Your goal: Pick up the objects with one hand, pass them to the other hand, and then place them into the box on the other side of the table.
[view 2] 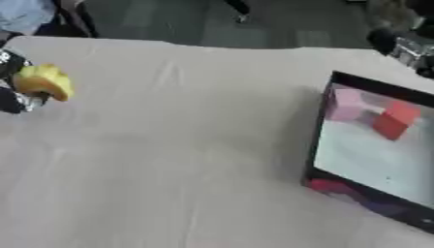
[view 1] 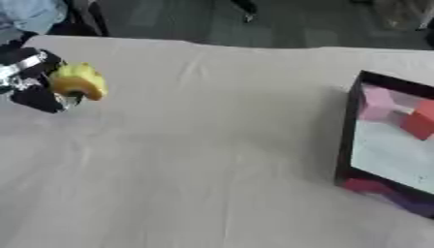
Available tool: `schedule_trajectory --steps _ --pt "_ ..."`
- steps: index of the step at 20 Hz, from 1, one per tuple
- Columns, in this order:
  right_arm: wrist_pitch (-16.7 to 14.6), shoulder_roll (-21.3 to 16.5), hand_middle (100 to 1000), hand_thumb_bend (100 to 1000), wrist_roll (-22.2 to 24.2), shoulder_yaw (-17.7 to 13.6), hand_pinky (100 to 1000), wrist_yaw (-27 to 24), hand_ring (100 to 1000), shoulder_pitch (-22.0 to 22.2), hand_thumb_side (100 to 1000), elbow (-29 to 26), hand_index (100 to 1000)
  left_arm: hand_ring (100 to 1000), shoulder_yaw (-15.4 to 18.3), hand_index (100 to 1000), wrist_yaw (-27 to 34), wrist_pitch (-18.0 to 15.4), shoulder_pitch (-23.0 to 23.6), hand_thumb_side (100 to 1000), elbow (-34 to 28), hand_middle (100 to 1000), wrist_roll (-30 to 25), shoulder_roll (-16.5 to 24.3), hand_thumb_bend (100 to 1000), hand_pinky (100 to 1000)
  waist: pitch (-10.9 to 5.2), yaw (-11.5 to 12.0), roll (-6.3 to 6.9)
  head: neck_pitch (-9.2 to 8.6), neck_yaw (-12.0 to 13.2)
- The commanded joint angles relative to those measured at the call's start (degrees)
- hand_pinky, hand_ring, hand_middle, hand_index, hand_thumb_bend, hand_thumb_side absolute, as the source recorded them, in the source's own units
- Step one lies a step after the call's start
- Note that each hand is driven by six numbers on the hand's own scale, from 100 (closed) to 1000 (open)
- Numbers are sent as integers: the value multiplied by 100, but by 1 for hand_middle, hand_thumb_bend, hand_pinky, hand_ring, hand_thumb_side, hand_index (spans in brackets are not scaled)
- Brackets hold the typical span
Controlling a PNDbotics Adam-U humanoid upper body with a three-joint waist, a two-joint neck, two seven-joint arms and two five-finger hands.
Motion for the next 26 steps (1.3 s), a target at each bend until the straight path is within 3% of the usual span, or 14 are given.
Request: schedule_trajectory --steps 1,14,26 --pt "5 -130 839 662 570 163 920 428 960 -332 333 -87 894 545 -23 529 -95 26 -132 100 -235 438 225 -195 100 621 -172 -5 -69 4 -17" --pt "297 530 841 663 1671 933 922 1378 957 -1248 329 -87 895 535 -164 531 -676 110 -89 100 -458 433 770 -1249 100 614 -225 -1 -99 91 -100" --pt "653 1129 840 649 2062 1337 922 2011 954 -1616 313 -87 891 531 -278 531 -1259 -81 101 100 -571 430 1221 -1866 100 612 -240 34 -112 91 -131"
